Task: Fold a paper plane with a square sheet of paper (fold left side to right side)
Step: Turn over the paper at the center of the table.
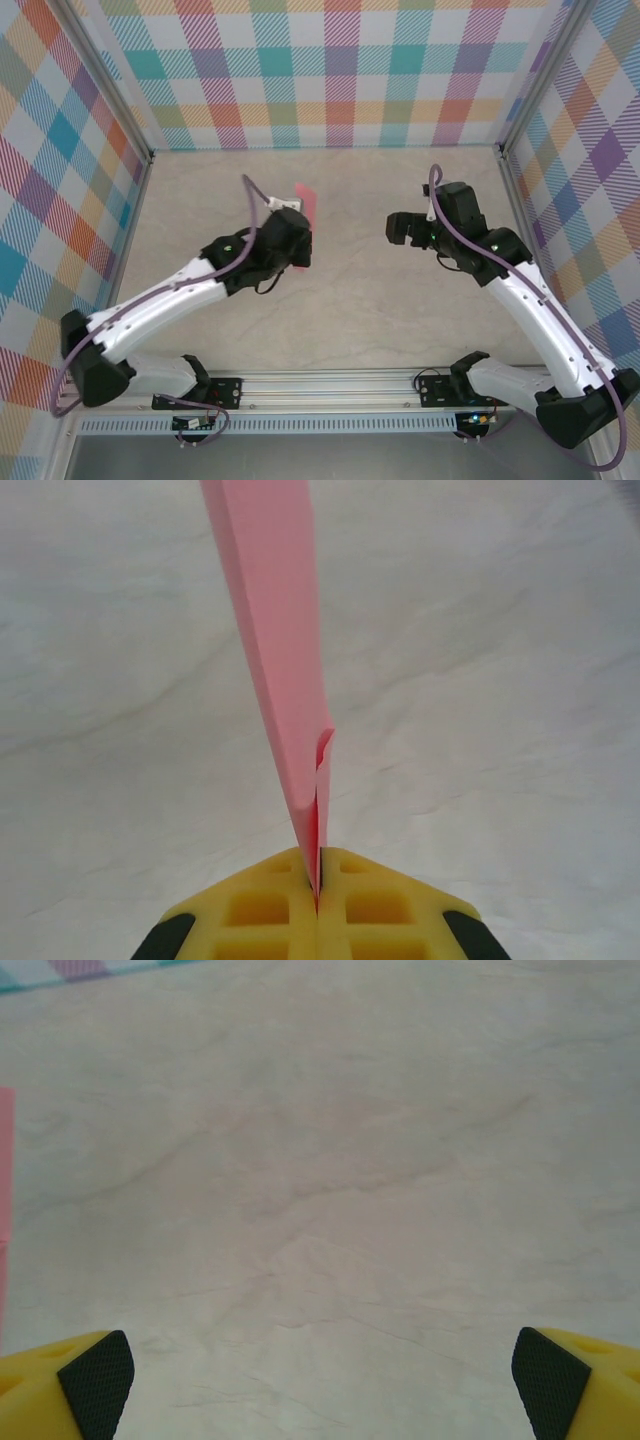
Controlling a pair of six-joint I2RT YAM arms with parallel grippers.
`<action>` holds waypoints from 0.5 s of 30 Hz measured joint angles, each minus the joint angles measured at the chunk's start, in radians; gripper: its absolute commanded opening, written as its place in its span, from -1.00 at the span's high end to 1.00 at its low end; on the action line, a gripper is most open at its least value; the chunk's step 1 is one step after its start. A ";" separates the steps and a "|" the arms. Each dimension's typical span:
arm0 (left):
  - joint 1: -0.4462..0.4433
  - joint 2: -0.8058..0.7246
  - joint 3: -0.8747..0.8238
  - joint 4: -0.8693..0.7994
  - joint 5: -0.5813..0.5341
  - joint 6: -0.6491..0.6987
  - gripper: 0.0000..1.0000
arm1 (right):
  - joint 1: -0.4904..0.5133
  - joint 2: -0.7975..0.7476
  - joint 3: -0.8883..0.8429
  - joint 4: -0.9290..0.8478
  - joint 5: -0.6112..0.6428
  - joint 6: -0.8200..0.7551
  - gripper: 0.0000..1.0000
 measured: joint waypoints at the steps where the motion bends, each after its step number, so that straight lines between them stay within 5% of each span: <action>1: -0.021 0.064 0.033 -0.056 -0.055 -0.019 1.00 | 0.000 -0.010 -0.007 -0.016 0.033 -0.003 -1.00; 6: -0.083 0.349 0.188 -0.243 -0.198 -0.114 1.00 | 0.000 -0.087 -0.029 -0.064 0.158 -0.016 -0.99; 15: -0.093 0.679 0.393 -0.373 -0.169 -0.188 1.00 | 0.000 -0.164 -0.080 -0.113 0.252 -0.023 -0.99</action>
